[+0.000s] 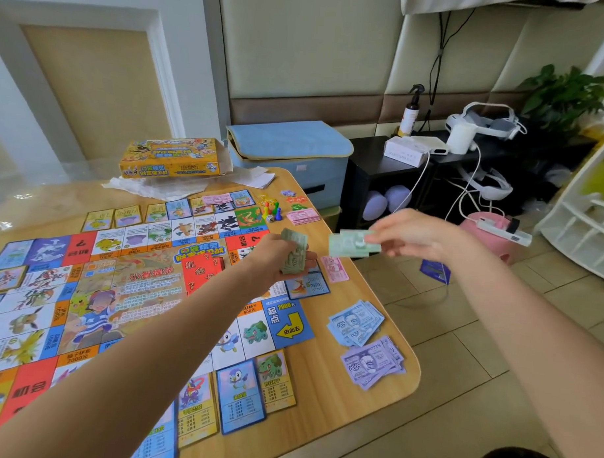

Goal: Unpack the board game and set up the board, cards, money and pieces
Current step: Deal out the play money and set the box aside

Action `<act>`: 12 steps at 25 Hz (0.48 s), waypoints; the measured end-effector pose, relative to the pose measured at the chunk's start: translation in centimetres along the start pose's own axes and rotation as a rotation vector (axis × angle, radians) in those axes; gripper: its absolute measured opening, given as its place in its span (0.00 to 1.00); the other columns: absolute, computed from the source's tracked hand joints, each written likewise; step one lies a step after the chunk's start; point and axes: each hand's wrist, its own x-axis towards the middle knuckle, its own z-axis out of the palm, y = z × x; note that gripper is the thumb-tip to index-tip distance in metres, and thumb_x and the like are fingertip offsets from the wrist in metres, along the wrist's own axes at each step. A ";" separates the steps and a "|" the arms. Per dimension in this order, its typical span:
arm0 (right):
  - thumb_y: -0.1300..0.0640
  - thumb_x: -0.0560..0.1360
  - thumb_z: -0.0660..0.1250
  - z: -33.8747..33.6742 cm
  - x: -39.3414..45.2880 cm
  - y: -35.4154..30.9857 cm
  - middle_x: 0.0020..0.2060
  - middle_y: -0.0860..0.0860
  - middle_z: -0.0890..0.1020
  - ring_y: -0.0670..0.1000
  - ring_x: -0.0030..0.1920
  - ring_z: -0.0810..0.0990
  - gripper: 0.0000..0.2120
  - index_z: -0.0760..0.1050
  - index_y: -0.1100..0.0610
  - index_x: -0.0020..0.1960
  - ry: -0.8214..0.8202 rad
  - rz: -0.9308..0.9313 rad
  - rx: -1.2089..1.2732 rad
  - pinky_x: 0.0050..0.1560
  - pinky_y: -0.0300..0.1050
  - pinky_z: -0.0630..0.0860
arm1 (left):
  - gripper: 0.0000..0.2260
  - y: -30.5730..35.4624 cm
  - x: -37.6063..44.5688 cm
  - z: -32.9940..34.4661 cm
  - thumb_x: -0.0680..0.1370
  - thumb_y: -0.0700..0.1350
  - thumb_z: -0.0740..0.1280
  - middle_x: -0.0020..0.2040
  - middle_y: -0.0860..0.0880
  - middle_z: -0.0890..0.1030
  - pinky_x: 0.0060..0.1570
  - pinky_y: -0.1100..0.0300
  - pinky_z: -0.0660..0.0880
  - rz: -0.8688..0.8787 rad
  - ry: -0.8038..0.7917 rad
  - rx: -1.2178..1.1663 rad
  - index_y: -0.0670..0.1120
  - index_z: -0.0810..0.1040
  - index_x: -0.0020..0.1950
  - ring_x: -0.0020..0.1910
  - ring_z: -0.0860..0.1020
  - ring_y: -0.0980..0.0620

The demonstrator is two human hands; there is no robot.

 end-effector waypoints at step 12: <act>0.73 0.70 0.65 4.6 6.5 -0.1 0.34 0.59 0.77 0.49 0.27 0.77 0.09 0.74 0.63 0.47 0.542 -0.045 0.340 0.33 0.36 0.77 | 0.08 0.4 1.4 -1.8 0.82 0.36 0.52 0.40 0.42 0.80 0.42 0.56 0.78 0.041 0.030 -0.038 0.39 0.67 0.58 0.38 0.80 0.49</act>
